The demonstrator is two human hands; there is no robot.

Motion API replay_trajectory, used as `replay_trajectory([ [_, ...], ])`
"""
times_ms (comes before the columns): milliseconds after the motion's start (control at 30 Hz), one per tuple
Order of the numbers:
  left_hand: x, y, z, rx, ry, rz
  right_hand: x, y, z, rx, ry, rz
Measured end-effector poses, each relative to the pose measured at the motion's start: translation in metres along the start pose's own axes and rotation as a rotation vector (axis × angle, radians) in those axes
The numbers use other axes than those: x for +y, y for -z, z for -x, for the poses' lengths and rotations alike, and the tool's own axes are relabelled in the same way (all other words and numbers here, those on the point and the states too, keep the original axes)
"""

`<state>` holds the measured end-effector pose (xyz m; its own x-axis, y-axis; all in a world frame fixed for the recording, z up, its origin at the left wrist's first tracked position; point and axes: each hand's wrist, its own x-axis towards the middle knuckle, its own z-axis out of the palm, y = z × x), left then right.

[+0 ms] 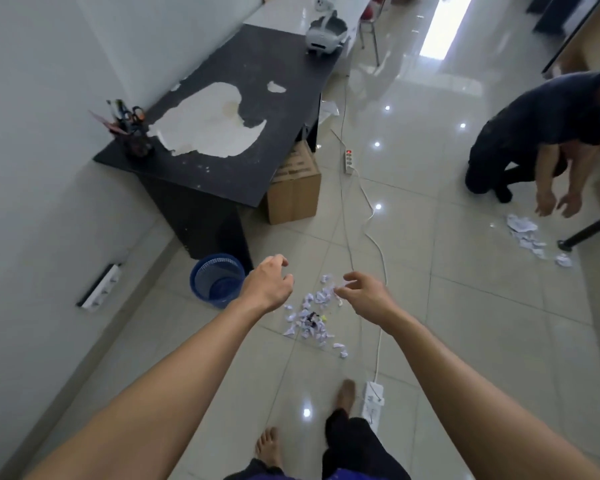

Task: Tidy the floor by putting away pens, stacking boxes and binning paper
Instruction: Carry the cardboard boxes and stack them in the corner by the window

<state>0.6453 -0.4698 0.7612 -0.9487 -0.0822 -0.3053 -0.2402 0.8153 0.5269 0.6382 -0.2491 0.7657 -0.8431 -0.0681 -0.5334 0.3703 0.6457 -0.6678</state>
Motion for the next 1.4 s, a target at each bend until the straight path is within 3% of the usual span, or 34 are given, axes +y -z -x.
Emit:
replay_trajectory([
  [600, 0.178, -0.034, -0.221, 0.061, 0.207, 0.073, -0.045, 0.216, -0.244, -0.161, 0.154, 0.154],
  [967, 0.254, -0.033, -0.449, 0.222, 0.356, 0.21, -0.112, 0.287, -0.434, -0.331, 0.257, 0.357],
  [1400, 0.255, -0.014, -0.521, 0.293, 0.576, 0.293, -0.18, 0.328, -0.532, -0.482, 0.293, 0.36],
])
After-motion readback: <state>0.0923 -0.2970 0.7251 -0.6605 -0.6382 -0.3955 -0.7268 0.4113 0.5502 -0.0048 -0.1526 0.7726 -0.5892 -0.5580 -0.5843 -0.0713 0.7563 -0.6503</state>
